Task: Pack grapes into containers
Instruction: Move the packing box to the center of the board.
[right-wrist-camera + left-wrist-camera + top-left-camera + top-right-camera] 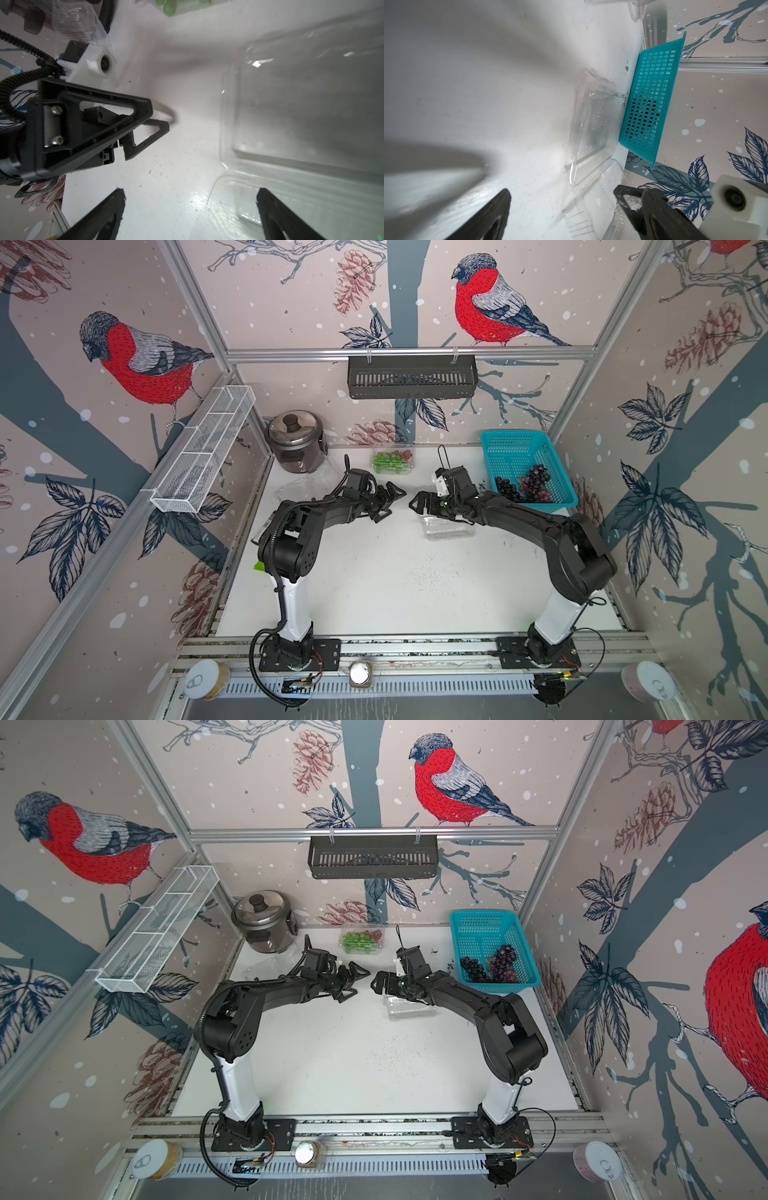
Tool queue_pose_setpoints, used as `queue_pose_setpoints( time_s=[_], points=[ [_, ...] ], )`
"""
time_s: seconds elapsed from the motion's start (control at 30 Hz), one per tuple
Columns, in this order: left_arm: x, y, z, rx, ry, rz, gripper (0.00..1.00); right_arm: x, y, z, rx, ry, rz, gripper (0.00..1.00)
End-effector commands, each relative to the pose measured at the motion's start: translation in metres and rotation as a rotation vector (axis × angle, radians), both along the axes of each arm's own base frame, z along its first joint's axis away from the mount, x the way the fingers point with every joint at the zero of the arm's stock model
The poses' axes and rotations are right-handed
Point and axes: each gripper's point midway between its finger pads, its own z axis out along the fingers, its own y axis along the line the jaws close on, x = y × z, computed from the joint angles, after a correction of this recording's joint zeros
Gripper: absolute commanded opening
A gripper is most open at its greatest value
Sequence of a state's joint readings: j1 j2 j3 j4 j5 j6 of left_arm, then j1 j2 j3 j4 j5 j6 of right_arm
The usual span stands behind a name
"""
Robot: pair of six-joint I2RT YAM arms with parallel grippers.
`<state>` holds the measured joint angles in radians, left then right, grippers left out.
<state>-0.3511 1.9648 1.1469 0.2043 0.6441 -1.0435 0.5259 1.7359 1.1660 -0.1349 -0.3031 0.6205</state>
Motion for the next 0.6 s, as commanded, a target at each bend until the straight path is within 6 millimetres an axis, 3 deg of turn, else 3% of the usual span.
queue_pose_setpoints(
  time_s=[0.0,0.1,0.23,0.4,0.57],
  points=[
    [0.005,-0.020,0.018,-0.041,-0.057,-0.049,0.97,0.006,-0.037,0.010,-0.080,-0.043,-0.055,1.00],
    [0.003,-0.034,0.020,-0.044,-0.059,-0.081,0.97,0.012,-0.073,0.021,-0.106,-0.074,-0.117,1.00],
    [-0.001,-0.043,0.014,-0.032,-0.048,-0.105,0.97,0.018,-0.114,0.013,-0.222,-0.071,-0.184,1.00],
    [-0.011,-0.040,0.003,-0.013,-0.024,-0.110,0.97,0.018,-0.136,-0.009,-0.336,-0.032,-0.202,0.99],
    [-0.024,-0.037,-0.005,-0.009,-0.006,-0.118,0.97,0.004,-0.140,-0.030,-0.382,0.018,-0.181,0.83]
  ],
)
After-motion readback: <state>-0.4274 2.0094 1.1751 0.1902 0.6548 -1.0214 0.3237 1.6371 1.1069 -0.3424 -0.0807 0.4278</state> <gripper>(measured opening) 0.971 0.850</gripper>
